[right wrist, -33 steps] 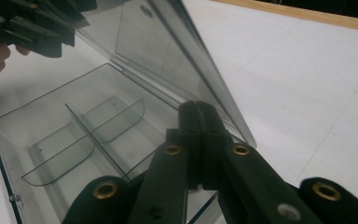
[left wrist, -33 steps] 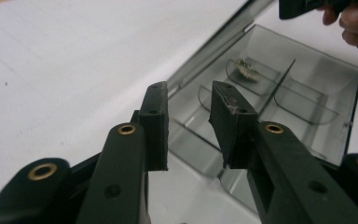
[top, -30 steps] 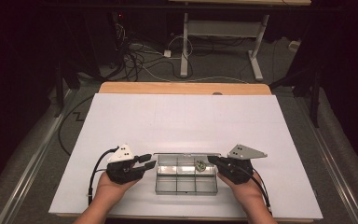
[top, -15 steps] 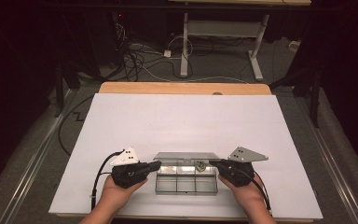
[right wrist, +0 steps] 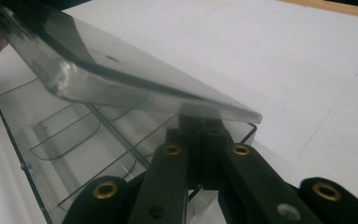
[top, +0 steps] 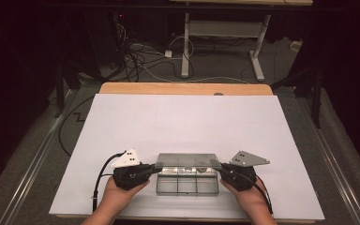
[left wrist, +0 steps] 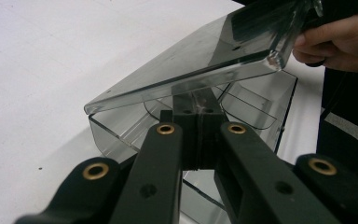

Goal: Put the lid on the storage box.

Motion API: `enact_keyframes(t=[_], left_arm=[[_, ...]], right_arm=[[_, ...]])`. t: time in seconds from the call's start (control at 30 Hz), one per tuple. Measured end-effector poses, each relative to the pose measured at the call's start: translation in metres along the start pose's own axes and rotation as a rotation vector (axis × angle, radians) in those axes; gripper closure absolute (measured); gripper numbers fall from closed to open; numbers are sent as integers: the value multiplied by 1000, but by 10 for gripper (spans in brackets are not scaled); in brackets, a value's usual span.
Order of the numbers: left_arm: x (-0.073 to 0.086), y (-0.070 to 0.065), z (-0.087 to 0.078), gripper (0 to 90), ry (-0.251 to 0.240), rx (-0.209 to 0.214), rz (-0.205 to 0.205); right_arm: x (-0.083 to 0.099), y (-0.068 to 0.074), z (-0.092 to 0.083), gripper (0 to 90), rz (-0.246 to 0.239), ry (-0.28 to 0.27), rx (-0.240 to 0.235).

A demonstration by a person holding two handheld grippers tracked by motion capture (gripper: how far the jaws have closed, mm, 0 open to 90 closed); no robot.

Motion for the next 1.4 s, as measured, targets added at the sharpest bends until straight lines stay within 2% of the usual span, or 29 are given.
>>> enact_keyframes(t=[0.27, 0.63, 0.83, 1.07, 1.23, 1.33, 1.4], left_arm=[[2, -3, -4, 876, -14, -6, -1], [7, -8, -3, 876, 1, -4, 8], [12, -9, -6, 876, -9, -2, 1], [22, -14, -8, 876, 10, 3, 2], [27, -16, -12, 876, 11, 8, -5], [34, -18, -12, 876, 35, 7, 4], [36, -19, -12, 876, 41, 13, 6]], right_arm=[[3, 0, -7, 900, 1, 0, 3], [13, -6, -24, 900, 20, -2, 24], [21, -16, -31, 900, 44, -2, 48], [36, -34, -40, 893, 75, 12, 98], [49, -44, -47, 813, 107, 27, 124], [55, -46, -49, 674, 131, 45, 131], [57, -47, -46, 537, 127, 57, 136]])
Point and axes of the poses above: each handheld gripper's, and its own axes: z roughly forward along the jaws, x roughly out of its underside, y roughly to its left, the point moved 8 cm from there along z, roughly forward along the jaws, and after that the axes turned 3 degrees about y, right-handed, at the moved point
